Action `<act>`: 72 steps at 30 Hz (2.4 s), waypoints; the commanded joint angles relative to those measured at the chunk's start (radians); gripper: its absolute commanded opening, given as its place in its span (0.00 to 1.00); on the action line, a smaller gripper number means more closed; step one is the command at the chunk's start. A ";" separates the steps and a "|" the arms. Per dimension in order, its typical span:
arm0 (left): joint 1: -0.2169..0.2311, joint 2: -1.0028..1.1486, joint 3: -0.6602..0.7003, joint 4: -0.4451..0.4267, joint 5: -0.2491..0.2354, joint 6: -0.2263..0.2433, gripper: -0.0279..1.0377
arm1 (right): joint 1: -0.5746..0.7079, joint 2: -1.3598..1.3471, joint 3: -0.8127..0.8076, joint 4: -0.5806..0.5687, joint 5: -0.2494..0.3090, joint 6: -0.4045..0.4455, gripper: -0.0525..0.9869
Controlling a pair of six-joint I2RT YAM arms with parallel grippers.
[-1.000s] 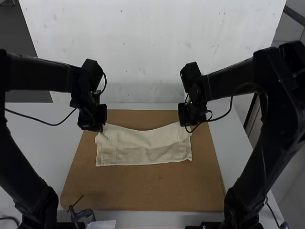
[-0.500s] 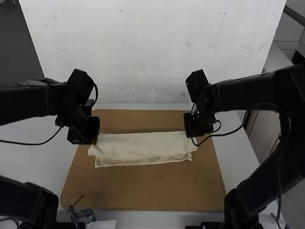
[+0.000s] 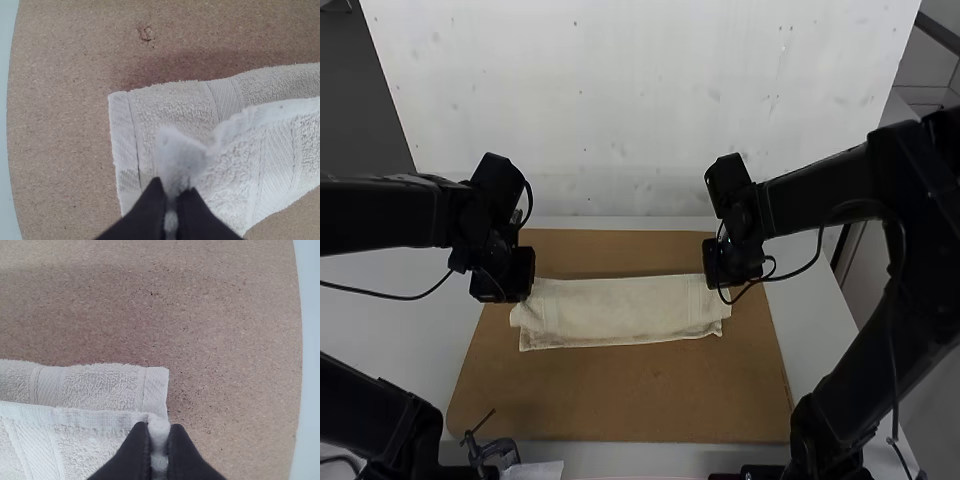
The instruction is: Fold the towel.
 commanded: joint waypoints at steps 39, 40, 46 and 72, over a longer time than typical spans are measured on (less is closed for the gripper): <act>0.078 0.382 0.098 0.232 -0.031 0.008 0.08 | -0.049 0.337 0.122 0.178 0.029 0.000 0.07; 0.085 0.391 0.098 0.234 -0.028 0.008 0.14 | -0.048 0.342 0.121 0.186 0.029 0.002 0.15; 0.174 0.393 0.135 0.159 0.144 0.005 0.87 | -0.086 0.311 0.125 0.166 -0.089 0.074 0.87; 0.270 0.147 0.098 0.104 0.167 0.046 0.96 | -0.075 0.431 0.148 0.008 -0.162 0.212 0.31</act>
